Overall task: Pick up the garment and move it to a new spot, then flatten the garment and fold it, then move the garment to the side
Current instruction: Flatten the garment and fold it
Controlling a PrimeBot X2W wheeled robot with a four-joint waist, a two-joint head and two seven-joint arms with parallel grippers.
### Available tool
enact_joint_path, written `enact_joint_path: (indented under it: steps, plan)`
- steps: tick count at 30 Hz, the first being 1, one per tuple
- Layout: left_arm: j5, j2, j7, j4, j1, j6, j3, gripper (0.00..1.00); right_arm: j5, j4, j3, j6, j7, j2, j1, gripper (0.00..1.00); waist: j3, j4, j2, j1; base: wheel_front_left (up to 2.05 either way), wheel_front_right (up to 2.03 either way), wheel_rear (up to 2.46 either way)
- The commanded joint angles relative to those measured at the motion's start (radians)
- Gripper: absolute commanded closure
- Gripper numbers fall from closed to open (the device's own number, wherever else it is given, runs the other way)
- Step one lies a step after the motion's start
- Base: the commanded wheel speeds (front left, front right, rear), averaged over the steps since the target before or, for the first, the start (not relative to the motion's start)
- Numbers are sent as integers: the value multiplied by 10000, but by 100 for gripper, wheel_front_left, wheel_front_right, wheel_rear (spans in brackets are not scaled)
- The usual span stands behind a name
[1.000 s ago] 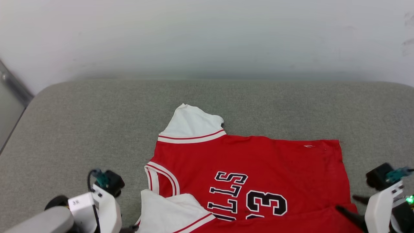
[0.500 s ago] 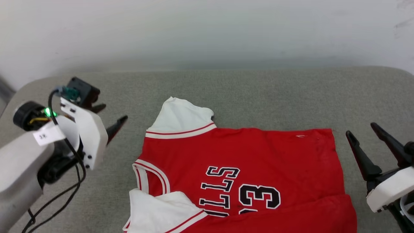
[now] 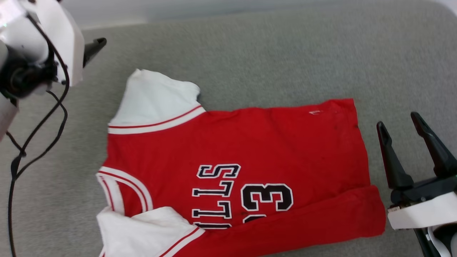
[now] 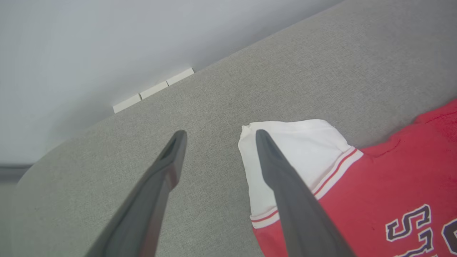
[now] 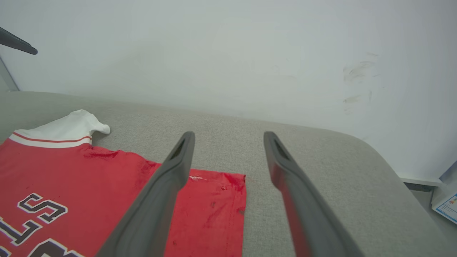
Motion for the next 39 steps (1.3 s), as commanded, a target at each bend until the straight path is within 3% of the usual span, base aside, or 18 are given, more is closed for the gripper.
enact_joint_path:
  steps: [1, 8, 18, 19, 20, 26, 30, 35, 39]
  plan:
    - [-192, -175, 650, 372, -462, -108, -60, 0, -41, -143, 76, -5, -90, 142, -292, 0, 1057, -702, 0, -1, 0, 0, 0]
    - [-451, -465, 2374, 1414, -1219, -281, -486, 0, -212, -163, 217, -3, -245, 401, -696, 0, 1968, -1159, 0, -1, 0, 0, 0]
    - [-88, -663, 3025, 2558, -923, -336, -1413, 0, -226, 164, 447, -5, -469, 554, -1156, 0, 2494, -1380, 0, -1, 0, 0, 0]
    - [-155, -703, 3059, 2589, -811, -350, -1474, 22, -219, 213, 439, -3, -483, 546, -1165, 0, 2487, -1368, 0, -1, 0, 0, 0]
    - [-241, -750, 3036, 2603, -731, -351, -1498, 100, -210, 258, 400, -5, -486, 537, -1173, 0, 2453, -1338, 0, -1, 0, 0, 0]
    - [-456, -612, 2452, 1936, -698, -374, -1763, 100, -285, 297, 162, -5, -257, 104, -1430, 0, 1731, -975, 0, -1, 0, 0, 0]
    - [-390, -579, 1737, 1299, -802, -374, -2037, 100, -277, 226, 299, -3, 556, -773, -1932, 0, 1075, -609, 0, -1, 0, 0, 0]
    - [-527, -536, 974, 394, -573, -376, -2510, 100, 491, 291, 1158, -5, 2921, -2501, -2985, 0, 479, -93, 0, -1, 0, 0, 0]
    - [-556, -512, 501, -202, -497, -377, -2768, 100, 1841, 755, 2277, -5, 5396, -3805, -4124, 0, 318, 279, 0, -1, 0, 0, 0]
